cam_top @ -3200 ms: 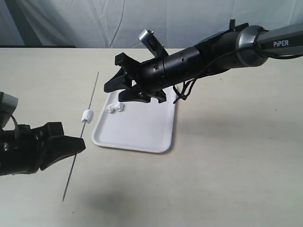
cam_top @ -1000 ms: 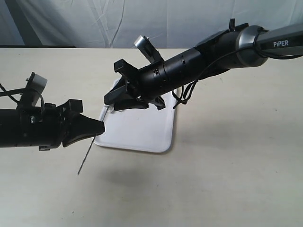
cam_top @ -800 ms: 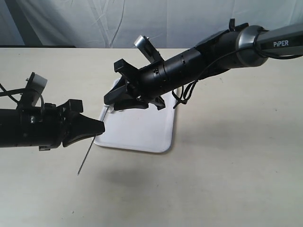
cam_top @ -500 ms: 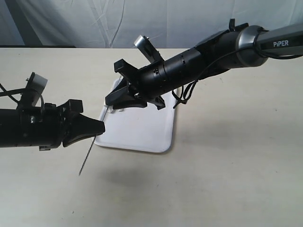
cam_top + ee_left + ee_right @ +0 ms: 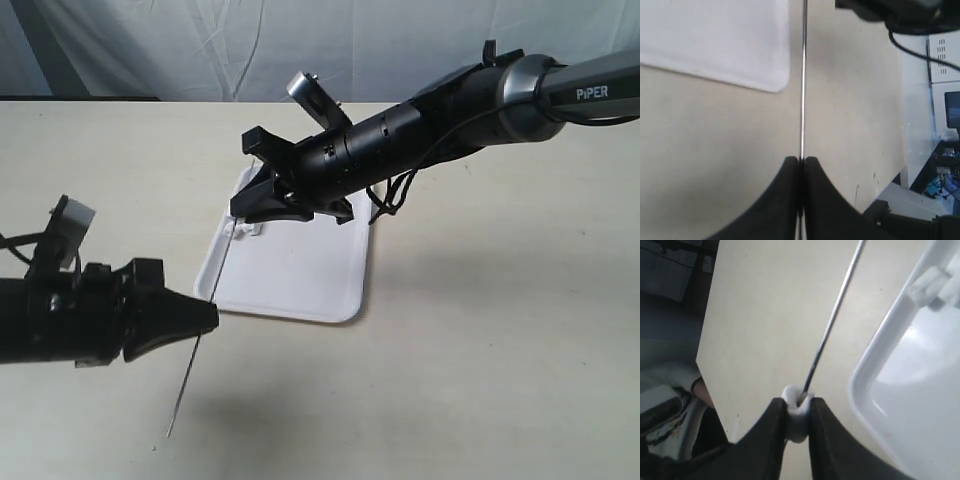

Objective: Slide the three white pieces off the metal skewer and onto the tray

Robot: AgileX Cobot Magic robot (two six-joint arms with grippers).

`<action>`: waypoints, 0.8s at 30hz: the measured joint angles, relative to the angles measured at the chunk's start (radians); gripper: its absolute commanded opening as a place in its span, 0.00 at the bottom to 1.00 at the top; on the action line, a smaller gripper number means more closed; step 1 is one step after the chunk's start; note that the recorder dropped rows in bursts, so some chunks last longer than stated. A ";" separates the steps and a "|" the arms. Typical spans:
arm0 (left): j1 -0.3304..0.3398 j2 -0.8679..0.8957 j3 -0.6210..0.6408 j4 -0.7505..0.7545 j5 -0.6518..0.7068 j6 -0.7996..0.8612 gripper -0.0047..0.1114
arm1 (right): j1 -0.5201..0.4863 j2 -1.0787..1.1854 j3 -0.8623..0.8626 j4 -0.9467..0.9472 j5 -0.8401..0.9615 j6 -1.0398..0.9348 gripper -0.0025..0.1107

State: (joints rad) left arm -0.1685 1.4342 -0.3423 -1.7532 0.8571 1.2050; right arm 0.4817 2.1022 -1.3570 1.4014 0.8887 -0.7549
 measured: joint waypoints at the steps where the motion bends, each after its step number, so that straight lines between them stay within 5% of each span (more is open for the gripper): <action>1: 0.000 -0.012 0.020 0.000 0.006 0.003 0.04 | 0.000 0.000 0.000 0.000 -0.014 0.000 0.16; 15: 0.000 -0.202 0.218 0.007 0.073 -0.054 0.04 | 0.000 0.002 0.000 -0.044 -0.297 -0.011 0.17; 24: 0.000 -0.219 0.180 0.011 -0.082 -0.075 0.04 | 0.000 0.002 0.000 -0.112 -0.241 -0.011 0.50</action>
State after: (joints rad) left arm -0.1685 1.2147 -0.1618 -1.7418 0.7755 1.1298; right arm 0.4817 2.1040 -1.3570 1.2890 0.6475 -0.7662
